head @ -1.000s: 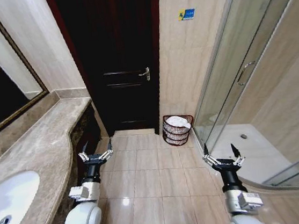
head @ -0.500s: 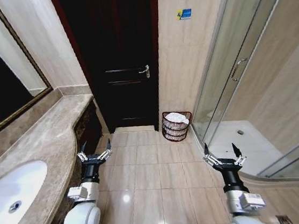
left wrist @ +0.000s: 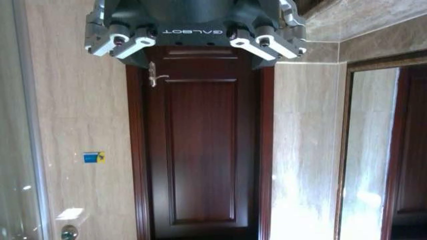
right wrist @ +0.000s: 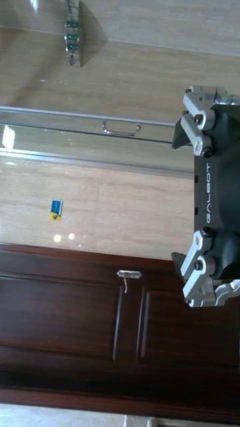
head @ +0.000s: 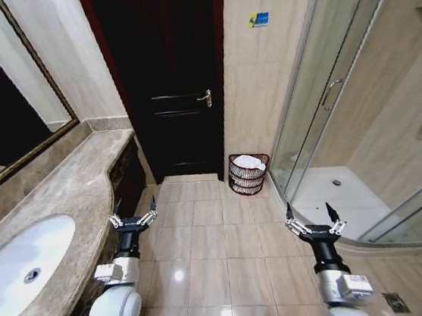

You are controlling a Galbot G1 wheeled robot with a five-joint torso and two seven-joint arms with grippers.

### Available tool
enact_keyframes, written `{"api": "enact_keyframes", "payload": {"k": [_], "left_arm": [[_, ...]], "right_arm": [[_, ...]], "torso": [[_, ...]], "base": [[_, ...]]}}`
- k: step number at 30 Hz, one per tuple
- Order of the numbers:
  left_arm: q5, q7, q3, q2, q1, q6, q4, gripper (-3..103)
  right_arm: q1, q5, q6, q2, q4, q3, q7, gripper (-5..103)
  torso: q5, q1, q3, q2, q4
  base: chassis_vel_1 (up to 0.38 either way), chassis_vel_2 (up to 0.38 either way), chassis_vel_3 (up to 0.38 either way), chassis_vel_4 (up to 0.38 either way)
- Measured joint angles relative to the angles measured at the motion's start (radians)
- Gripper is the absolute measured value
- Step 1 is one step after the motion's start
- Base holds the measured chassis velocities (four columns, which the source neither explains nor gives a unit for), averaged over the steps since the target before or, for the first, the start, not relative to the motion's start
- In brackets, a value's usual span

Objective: Discard the used towel into the hamper.

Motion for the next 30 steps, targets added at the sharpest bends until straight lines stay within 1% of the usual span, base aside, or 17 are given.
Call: {"api": "enact_keyframes", "payload": {"k": [10,15,19,22,23,25,26,30], "left_arm": [[-0.006,0.006,0.006,-0.001,-0.004,0.000,0.001,100],[-0.050,0.018,0.017,0.010,-0.011,0.008,0.004,100],[-0.068,0.023,0.025,0.013,-0.015,0.019,0.005,100],[-0.080,0.030,0.041,0.014,-0.014,0.033,0.002,100],[-0.080,0.031,0.048,0.014,-0.015,0.039,0.001,100],[-0.071,0.031,0.052,0.012,-0.018,0.043,0.001,100],[-0.059,0.031,0.052,0.009,-0.020,0.047,0.001,100],[-0.050,0.031,0.052,0.007,-0.021,0.051,0.001,100]], "right_arm": [[-0.004,-0.010,0.019,-0.003,0.003,-0.034,0.032,100],[0.001,-0.008,-0.001,0.001,0.007,-0.036,0.047,100],[0.005,-0.008,-0.013,0.006,0.007,-0.039,0.060,100],[0.013,0.005,-0.024,0.007,0.007,-0.038,0.091,100],[0.016,0.006,-0.036,0.005,0.007,-0.033,0.108,100],[0.017,0.006,-0.043,0.004,0.007,-0.030,0.117,100],[0.018,0.006,-0.047,0.003,0.007,-0.029,0.120,100],[0.019,0.005,-0.049,0.003,0.007,-0.029,0.122,100]], "torso": [[0.0000,-0.001,0.000,0.000,0.0001],[0.0000,0.000,0.000,0.000,0.0000],[0.0000,0.000,0.000,0.000,-0.0001],[0.0000,0.000,0.000,0.000,0.0000],[0.0001,0.000,0.000,0.000,0.0000],[0.0000,0.000,0.000,0.000,0.0000],[0.0000,0.000,0.000,0.000,0.0000],[0.0000,0.000,0.000,0.000,0.0000]], "base": [[0.092,-0.072,-0.076,0.079],[0.000,0.000,0.000,0.000],[0.000,0.000,0.000,0.000],[0.000,0.000,0.000,0.000],[0.000,0.000,0.000,0.000],[0.000,0.000,0.000,0.000],[0.000,0.000,0.000,0.000],[0.000,0.000,0.000,0.000]]}}
